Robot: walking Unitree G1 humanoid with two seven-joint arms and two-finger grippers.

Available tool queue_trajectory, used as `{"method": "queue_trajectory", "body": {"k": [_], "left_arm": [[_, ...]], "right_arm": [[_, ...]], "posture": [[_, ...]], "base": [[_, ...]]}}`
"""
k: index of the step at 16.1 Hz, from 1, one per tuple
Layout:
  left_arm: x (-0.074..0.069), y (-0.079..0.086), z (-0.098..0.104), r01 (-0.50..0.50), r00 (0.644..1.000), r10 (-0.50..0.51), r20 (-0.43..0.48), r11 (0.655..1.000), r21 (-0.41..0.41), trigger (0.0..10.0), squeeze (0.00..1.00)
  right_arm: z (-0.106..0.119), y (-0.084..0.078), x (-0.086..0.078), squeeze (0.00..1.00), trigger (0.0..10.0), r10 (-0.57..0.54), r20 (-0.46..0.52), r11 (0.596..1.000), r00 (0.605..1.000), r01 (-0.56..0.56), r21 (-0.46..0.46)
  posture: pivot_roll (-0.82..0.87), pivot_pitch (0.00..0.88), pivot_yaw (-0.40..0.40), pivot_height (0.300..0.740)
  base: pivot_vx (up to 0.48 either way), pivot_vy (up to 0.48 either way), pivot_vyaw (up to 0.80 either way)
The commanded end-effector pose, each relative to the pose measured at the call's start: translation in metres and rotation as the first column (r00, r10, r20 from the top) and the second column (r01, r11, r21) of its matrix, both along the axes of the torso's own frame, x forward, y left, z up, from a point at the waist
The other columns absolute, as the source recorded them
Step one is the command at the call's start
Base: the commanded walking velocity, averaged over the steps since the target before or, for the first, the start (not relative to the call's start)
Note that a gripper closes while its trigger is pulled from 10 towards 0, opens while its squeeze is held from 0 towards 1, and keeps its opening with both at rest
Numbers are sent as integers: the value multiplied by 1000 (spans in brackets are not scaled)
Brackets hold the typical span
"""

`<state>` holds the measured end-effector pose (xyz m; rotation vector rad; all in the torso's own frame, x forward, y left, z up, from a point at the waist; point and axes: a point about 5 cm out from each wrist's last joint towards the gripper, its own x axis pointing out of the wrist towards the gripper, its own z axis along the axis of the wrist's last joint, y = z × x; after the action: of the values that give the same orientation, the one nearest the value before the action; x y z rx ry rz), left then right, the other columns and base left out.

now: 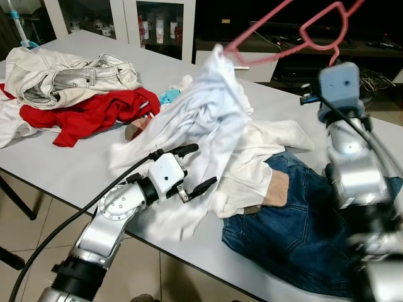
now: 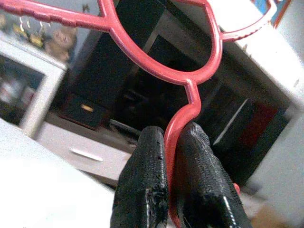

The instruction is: Hang hanger

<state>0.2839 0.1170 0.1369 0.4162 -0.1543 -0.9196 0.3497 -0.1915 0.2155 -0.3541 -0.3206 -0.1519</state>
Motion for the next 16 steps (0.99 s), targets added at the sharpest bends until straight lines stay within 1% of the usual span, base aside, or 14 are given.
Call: {"method": "queue_trajectory", "body": {"k": [1,2,3,4,5,7,9,11,13,14,15,16], "left_arm": [[3,-3,5,3,1000,-3,24,1000,-3,10000,0],[4,-4,5,-7,1000,7,21,1000,-18,10000,0],[5,-4,5,-10,1000,11,20,1000,-25,10000,0],[7,-6,7,-32,999,33,22,998,-55,10000,0],[8,-7,7,-44,999,46,23,997,-68,10000,0],[11,-12,9,-53,998,56,28,994,-93,10000,0],[12,-16,11,-54,998,57,30,993,-109,10000,0],[13,-17,11,-55,998,59,32,993,-109,10000,0],[13,-17,10,-56,998,60,34,993,-109,10000,0],[12,-18,10,-54,998,58,34,993,-109,10000,0],[12,-19,10,-53,998,57,34,993,-110,10000,0],[12,-19,10,-51,998,55,33,993,-109,10000,0]], "right_arm": [[0,-2,-4,0,10000,-11,22,998,1000,10,68],[-6,6,-7,0,10000,11,23,992,1000,-14,127],[-8,8,-8,0,10000,15,26,985,1000,-19,170],[-12,14,-14,0,10000,-3,61,962,998,-14,272],[-12,19,-17,0,10000,-1,86,960,996,-24,281],[-13,22,-22,0,10000,-50,112,952,992,14,304],[-11,22,-19,0,10000,-70,117,954,991,32,297],[-8,19,-18,0,10000,-98,132,961,986,59,269],[-13,27,-17,0,10000,-80,123,978,989,54,200],[-18,31,-17,0,10000,-93,111,983,989,73,168],[-19,32,-18,0,10000,-96,108,983,989,77,166],[-31,36,-15,0,10000,-73,48,974,996,61,216]], "posture": [[-6,0,-76,740],[-7,0,-74,740],[-9,0,-74,740],[-12,0,-73,740],[-13,0,-73,740],[-13,0,-72,740],[-11,0,-73,740],[-11,0,-71,740],[-9,0,-68,740],[-9,0,-68,740],[-9,0,-68,740],[-13,0,-65,740]], "base": [[0,0,0],[0,0,0],[0,0,0],[0,0,0],[0,0,0],[0,0,0],[0,0,0],[0,0,0],[0,0,0],[0,0,0],[0,0,0],[0,0,0]]}}
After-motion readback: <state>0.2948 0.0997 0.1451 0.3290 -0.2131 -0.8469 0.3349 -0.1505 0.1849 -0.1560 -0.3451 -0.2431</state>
